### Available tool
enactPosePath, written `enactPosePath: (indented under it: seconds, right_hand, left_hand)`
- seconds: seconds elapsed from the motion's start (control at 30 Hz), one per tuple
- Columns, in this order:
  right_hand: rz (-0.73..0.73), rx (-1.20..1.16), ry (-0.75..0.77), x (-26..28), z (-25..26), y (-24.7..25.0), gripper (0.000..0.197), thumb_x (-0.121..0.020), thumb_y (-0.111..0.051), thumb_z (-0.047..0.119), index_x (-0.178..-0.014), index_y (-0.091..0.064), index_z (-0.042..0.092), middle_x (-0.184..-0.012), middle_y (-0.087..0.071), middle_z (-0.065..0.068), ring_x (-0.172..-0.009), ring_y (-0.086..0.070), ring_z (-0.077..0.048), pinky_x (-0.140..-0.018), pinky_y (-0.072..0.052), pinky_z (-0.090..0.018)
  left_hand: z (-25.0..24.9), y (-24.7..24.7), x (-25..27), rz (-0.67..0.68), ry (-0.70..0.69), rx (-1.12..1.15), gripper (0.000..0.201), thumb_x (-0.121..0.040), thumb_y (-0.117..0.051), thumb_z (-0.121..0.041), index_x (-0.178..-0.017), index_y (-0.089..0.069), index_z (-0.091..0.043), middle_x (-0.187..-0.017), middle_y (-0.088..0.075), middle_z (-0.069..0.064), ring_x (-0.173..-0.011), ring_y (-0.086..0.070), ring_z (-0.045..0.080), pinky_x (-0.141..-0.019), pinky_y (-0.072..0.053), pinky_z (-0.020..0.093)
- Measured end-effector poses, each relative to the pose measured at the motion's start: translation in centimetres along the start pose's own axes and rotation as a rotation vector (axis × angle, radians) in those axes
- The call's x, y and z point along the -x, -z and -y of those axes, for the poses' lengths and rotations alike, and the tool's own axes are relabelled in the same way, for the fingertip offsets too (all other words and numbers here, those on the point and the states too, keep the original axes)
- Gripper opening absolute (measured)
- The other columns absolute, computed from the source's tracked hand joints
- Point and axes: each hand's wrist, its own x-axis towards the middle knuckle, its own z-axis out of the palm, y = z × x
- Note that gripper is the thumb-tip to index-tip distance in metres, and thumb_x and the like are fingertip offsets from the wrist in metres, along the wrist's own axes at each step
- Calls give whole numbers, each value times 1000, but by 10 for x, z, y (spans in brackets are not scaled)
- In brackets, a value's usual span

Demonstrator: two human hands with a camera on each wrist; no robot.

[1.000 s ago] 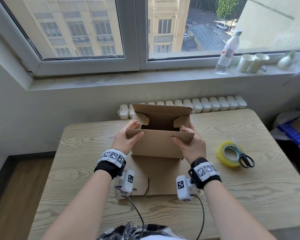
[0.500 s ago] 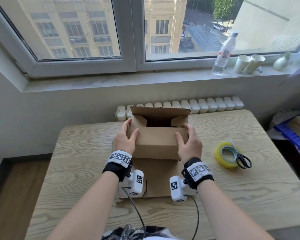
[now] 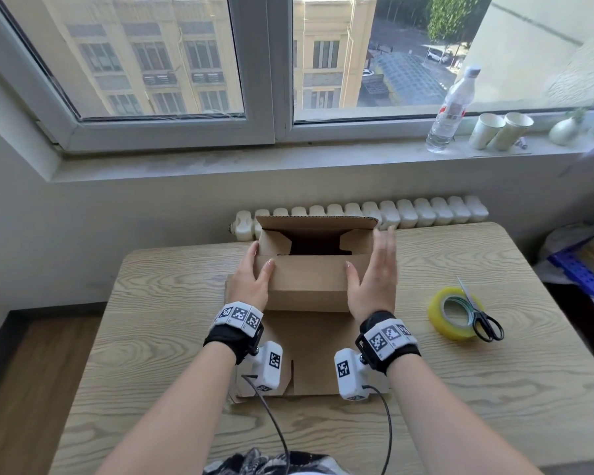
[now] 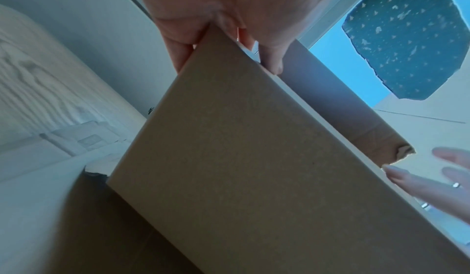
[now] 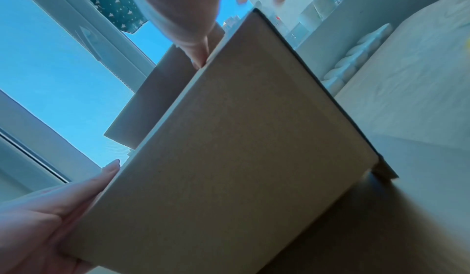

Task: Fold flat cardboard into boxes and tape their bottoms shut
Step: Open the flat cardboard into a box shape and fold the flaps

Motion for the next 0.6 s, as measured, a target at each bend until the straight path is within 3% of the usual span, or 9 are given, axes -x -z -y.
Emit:
enactPosePath:
  seconds: [0.07, 0.13, 0.27, 0.43, 0.53, 0.6]
  right_hand:
    - [-14, 185, 37, -10, 6, 3, 95, -86, -68, 22, -156, -5, 23, -164, 12, -6, -151, 4, -30, -119, 3, -53]
    - [31, 312, 98, -20, 11, 4, 103, -85, -68, 20, -156, 6, 25, -162, 21, -2, -149, 14, -34, -116, 13, -56]
    - [174, 401, 172, -31, 10, 1, 97, -87, -59, 18, -155, 10, 25, -164, 9, 2, -149, 16, -30, -118, 6, -59]
    - [145, 377, 195, -33, 7, -2, 83, -83, -61, 15, -154, -19, 17, -156, -22, -6, -150, -7, -30, -119, -7, -56]
    - [153, 361, 192, -29, 1, -4, 60, -89, -60, 18, -145, -40, 11, -147, -36, -14, -144, -24, -33, -116, -24, -57]
    - [164, 322, 159, -23, -5, -6, 45, -95, -55, 22, -138, -50, 10, -144, -42, -14, -141, -31, -34, -113, -29, -56]
  left_hand:
    - [-4, 2, -3, 2, -21, -18, 54, -96, -53, -47, -147, -39, -34, -145, -51, -8, -133, -48, 14, -111, -40, 39]
    - [-7, 3, -5, 10, -22, -15, 53, -96, -53, -47, -146, -40, -35, -145, -51, -9, -132, -48, 12, -110, -41, 39]
    - [-9, 2, -7, 10, -12, -11, 53, -95, -55, -47, -145, -41, -35, -142, -53, -7, -129, -51, 14, -108, -43, 40]
    - [-11, 2, -9, 15, 17, -22, 54, -94, -55, -49, -144, -39, -38, -141, -54, -6, -125, -54, 18, -106, -45, 42]
    - [-15, 2, -11, 7, 25, -20, 59, -94, -54, -50, -147, -31, -38, -145, -50, -10, -130, -51, 20, -108, -42, 45]
    - [-20, 3, -12, 18, 34, -31, 64, -95, -53, -51, -151, -22, -39, -149, -46, -10, -133, -49, 21, -109, -41, 46]
